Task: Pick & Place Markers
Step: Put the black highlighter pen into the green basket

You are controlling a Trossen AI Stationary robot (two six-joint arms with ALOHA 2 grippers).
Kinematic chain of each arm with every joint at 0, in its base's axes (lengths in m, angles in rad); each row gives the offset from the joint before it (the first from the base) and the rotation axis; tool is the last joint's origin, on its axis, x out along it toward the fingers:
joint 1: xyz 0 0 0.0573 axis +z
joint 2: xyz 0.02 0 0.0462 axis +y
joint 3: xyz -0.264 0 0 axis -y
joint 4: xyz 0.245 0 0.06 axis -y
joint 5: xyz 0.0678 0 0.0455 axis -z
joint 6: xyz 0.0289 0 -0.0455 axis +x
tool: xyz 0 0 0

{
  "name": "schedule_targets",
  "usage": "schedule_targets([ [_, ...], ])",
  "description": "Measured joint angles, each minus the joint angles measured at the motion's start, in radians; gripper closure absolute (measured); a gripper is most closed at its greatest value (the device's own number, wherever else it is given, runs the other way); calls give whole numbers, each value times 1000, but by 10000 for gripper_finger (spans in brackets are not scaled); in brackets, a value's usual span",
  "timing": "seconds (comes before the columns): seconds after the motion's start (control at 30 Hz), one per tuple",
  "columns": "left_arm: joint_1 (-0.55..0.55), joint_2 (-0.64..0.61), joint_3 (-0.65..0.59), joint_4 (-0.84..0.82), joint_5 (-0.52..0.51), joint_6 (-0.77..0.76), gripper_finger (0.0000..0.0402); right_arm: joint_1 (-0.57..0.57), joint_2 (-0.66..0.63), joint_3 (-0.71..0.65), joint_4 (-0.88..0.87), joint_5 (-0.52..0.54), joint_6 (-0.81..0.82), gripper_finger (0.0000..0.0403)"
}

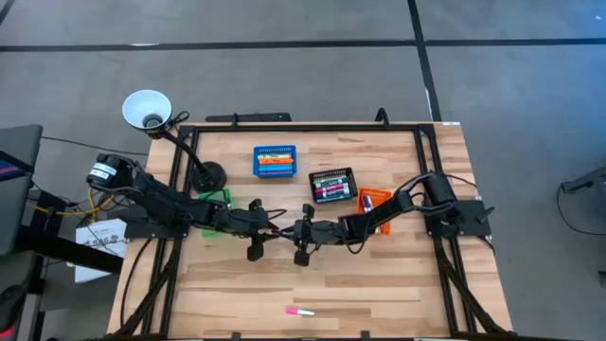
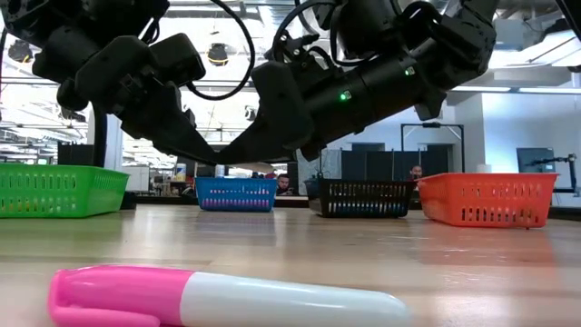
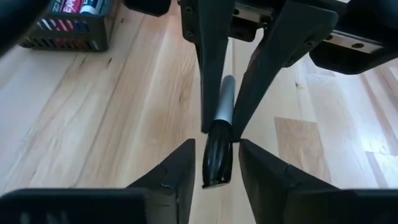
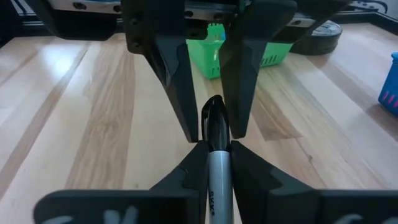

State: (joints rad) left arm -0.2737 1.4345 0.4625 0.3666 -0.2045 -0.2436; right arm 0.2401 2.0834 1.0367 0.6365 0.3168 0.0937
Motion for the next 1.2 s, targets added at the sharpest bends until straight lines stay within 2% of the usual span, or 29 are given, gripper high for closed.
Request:
schedule_targets([
  [0.23, 0, 0, 0, 4, 3, 0, 322, 0, 0, 0, 6, 0, -1, 354],
  [0.37, -1, -1, 0, 7, 4, 0, 354, -1, 0, 0, 7, -2, -5, 341],
  [0.43, -1, -1, 0, 7, 3, 0, 357, 0, 0, 0, 7, -3, -21, 331],
  [0.67, 0, -1, 0, 11, -2, 0, 342, 7, -1, 0, 14, -4, -22, 268],
  [0.93, -2, -1, 0, -14, -1, -51, 358, 21, -1, 0, -64, -3, -22, 181],
  [1.07, -8, -58, 0, -109, 0, -57, 348, 18, -1, 0, -90, -3, 28, 161],
  [1.2, -6, -208, 0, -279, -1, -76, 353, 13, -1, 0, -90, -4, 39, 159],
])
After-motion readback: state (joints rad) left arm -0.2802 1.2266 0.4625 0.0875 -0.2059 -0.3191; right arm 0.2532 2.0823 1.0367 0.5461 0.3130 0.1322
